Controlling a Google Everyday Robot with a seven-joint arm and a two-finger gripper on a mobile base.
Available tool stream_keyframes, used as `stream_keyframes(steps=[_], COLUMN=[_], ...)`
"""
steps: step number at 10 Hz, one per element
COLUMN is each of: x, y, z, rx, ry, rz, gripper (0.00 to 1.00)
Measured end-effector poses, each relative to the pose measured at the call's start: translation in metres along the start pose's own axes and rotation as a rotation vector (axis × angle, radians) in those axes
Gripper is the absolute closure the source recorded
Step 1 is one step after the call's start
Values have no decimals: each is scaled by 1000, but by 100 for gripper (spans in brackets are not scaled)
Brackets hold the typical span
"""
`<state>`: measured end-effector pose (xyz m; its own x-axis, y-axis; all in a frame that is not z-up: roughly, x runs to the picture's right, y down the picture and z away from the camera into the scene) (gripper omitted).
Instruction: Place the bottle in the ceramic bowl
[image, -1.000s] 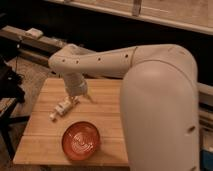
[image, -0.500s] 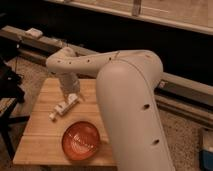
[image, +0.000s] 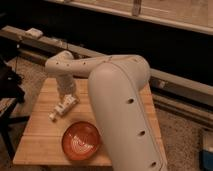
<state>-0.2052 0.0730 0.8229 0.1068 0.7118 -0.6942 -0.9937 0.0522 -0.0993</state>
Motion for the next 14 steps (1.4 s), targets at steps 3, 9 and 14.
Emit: stream_keyframes(steps=[3,9,14], x=[-8,-20,-36], y=[14,33,46], z=[7,34,54], rx=[-6,-31,-10], ry=[4,42,89], rz=[11,12,11], gripper=[35,35,35])
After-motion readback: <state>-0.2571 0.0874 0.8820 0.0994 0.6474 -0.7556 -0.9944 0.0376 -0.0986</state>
